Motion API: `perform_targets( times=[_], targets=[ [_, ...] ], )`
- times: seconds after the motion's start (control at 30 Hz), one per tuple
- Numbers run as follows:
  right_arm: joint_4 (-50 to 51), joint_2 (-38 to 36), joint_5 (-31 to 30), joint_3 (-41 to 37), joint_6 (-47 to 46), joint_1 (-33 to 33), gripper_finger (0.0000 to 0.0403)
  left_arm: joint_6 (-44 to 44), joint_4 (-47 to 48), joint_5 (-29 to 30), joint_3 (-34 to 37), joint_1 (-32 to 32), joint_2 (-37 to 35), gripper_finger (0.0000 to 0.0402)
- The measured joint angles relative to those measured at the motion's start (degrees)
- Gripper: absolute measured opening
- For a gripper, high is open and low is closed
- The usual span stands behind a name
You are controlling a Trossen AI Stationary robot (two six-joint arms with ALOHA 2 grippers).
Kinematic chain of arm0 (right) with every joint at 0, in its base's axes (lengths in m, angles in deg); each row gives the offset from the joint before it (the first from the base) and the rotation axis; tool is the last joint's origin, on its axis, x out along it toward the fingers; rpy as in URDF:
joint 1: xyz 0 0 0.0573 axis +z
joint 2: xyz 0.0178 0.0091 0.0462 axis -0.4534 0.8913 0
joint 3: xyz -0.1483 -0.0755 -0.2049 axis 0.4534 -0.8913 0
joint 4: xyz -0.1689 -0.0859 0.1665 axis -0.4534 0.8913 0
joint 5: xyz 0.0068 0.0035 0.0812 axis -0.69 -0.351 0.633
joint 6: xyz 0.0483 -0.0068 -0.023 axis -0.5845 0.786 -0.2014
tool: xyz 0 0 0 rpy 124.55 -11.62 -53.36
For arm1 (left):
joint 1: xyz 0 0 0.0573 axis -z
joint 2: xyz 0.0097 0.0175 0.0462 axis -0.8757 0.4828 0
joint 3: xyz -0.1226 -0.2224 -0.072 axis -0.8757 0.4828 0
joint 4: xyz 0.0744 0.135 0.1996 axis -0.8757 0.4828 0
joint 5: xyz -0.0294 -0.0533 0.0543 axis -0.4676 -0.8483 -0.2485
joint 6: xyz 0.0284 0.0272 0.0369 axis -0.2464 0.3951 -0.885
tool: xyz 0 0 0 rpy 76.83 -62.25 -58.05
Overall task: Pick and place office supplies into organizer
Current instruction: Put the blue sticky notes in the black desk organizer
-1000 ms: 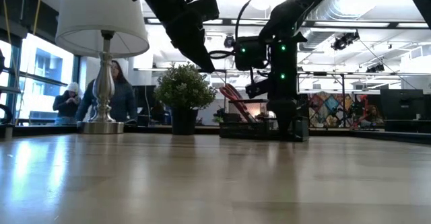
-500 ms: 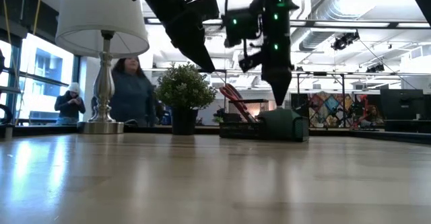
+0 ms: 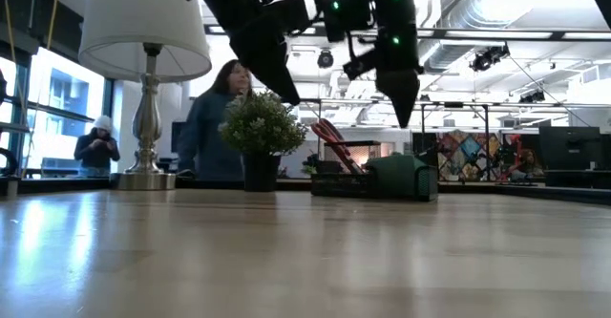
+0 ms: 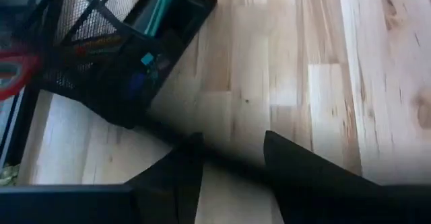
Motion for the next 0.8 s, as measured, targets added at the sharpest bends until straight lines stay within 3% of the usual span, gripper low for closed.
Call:
perform_targets(
  times=[0.2, 0.47, 0.6, 0.8],
  targets=[
    [-4.82, 0.01, -0.13, -6.60, -0.15, 0.25, 0.0125, 0.11, 0.90, 0.46, 0.00, -0.04, -0.10, 0.0145],
    [-9.94, -1.73, 0.63, -7.14, -0.15, 2.10, 0.0259, 0.07, 0.77, 0.46, 0.00, -0.04, -0.17, 0.0145],
    [-13.71, -1.61, -0.46, -9.46, 0.25, 1.76, 0.0282, 0.07, 0.93, 0.46, 0.00, -0.04, -0.17, 0.0145],
    [-18.28, -1.53, -6.48, -15.75, 0.02, -0.18, 0.0271, 0.17, 0.94, 0.44, 0.00, -0.04, -0.19, 0.0145]
  ],
)
